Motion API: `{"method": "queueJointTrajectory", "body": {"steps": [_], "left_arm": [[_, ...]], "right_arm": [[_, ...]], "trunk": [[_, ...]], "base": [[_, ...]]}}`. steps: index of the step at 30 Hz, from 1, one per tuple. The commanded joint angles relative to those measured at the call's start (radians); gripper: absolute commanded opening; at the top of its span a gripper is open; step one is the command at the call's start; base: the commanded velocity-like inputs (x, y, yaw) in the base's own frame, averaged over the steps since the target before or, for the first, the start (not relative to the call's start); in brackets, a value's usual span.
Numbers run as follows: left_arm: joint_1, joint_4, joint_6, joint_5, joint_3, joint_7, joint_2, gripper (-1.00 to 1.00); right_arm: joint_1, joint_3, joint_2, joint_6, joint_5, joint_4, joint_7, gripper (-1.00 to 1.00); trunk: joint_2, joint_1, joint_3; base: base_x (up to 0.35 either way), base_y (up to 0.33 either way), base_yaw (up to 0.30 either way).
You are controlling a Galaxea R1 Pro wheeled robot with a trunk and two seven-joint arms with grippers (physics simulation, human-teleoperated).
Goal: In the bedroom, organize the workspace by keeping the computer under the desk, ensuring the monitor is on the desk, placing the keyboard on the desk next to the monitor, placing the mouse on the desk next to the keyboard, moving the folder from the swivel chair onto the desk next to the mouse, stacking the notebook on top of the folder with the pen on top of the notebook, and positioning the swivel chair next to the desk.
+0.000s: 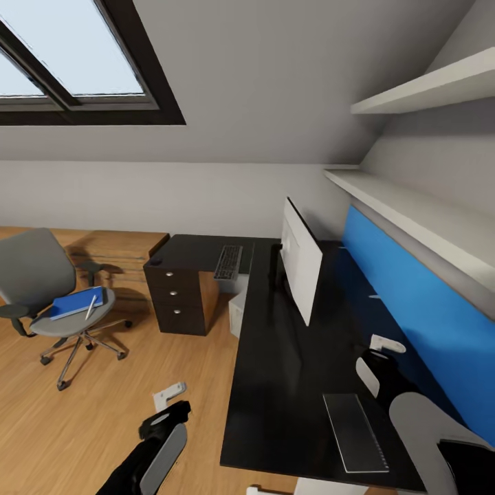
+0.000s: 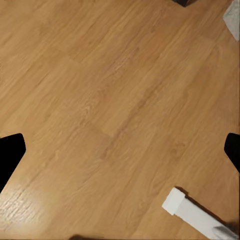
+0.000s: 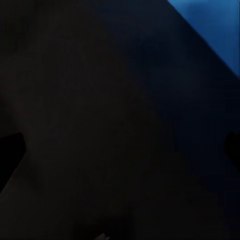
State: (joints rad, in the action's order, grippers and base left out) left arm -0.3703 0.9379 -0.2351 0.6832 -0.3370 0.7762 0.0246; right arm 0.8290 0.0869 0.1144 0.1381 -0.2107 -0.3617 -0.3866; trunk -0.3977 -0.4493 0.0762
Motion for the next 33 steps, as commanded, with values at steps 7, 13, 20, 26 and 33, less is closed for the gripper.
{"method": "queueJointTrajectory", "body": {"steps": [7,13,20,26,33], "left_arm": [[-0.001,0.117,-0.008,0.004,0.069,0.012,-0.001,1.00],[0.001,0.161,-0.009,0.003,0.078,0.016,-0.002,1.00],[0.002,0.171,-0.008,0.003,0.081,0.044,-0.002,1.00],[0.002,0.172,-0.008,0.002,0.081,0.049,-0.002,1.00],[0.002,0.173,-0.007,0.002,0.081,0.050,-0.002,1.00]], "right_arm": [[0.001,-0.002,0.000,0.022,-0.002,0.033,-0.003,1.00],[0.001,-0.002,0.000,0.024,-0.002,0.055,-0.002,1.00],[0.001,-0.003,0.001,0.024,-0.001,0.061,-0.001,1.00],[0.001,-0.003,0.000,0.024,-0.001,0.062,-0.001,1.00],[0.001,-0.003,-0.001,0.033,-0.001,0.062,-0.001,1.00]], "trunk": [[-0.030,-0.016,0.015],[-0.072,-0.039,0.034],[-0.121,-0.066,0.056],[-0.163,-0.089,0.074],[-0.212,-0.116,0.096]], "base": [[0.006,-0.008,0.000],[0.000,0.000,0.000],[0.000,0.000,0.000],[0.000,0.000,0.000],[0.000,0.000,0.000]]}}
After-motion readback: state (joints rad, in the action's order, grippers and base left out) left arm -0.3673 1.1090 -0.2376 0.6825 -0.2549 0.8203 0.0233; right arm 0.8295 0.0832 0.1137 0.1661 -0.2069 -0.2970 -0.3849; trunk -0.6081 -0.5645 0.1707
